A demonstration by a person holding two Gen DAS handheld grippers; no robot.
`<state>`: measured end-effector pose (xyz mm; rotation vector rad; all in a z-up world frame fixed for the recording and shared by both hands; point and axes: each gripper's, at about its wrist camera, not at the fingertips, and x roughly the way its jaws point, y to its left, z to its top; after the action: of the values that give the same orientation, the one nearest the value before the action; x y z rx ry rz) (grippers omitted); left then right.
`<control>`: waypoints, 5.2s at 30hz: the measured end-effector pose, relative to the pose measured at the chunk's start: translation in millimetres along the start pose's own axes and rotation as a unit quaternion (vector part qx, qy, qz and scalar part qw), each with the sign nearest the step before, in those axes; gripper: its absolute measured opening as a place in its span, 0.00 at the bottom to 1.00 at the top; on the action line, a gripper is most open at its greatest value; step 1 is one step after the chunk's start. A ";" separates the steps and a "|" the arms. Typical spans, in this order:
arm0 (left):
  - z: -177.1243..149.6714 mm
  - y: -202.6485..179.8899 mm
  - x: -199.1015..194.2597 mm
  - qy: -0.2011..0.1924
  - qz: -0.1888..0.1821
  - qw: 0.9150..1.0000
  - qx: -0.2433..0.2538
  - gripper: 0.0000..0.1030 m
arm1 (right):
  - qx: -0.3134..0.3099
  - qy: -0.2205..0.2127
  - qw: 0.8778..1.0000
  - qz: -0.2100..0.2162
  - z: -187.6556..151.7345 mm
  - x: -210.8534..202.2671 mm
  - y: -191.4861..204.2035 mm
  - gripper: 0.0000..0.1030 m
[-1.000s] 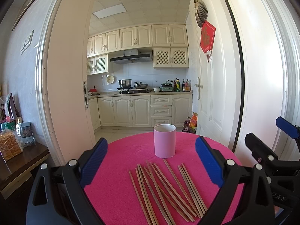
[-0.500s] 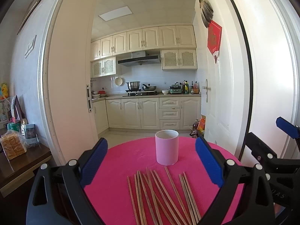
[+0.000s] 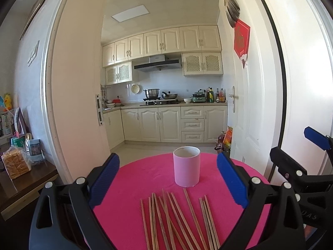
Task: Organize utensils
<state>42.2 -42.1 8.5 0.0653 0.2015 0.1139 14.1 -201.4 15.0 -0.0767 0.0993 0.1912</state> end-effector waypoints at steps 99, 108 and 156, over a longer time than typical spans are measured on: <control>-121.1 80.0 179.2 0.411 -0.021 0.911 0.002 0.10 | 0.020 0.478 0.871 0.115 -112.6 167.3 28.8 0.14; -119.1 88.0 185.0 0.419 -0.032 0.907 -0.010 0.10 | 0.051 0.507 0.850 0.133 -113.4 178.6 27.9 0.14; 113.7 13.0 236.8 -0.042 -0.167 0.978 -0.116 0.05 | 0.137 0.109 0.968 0.180 88.8 219.8 -31.7 0.06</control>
<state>294.4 -7.0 74.3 -0.1952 0.1108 -0.2013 243.1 -184.0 82.0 0.1999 0.3596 0.5310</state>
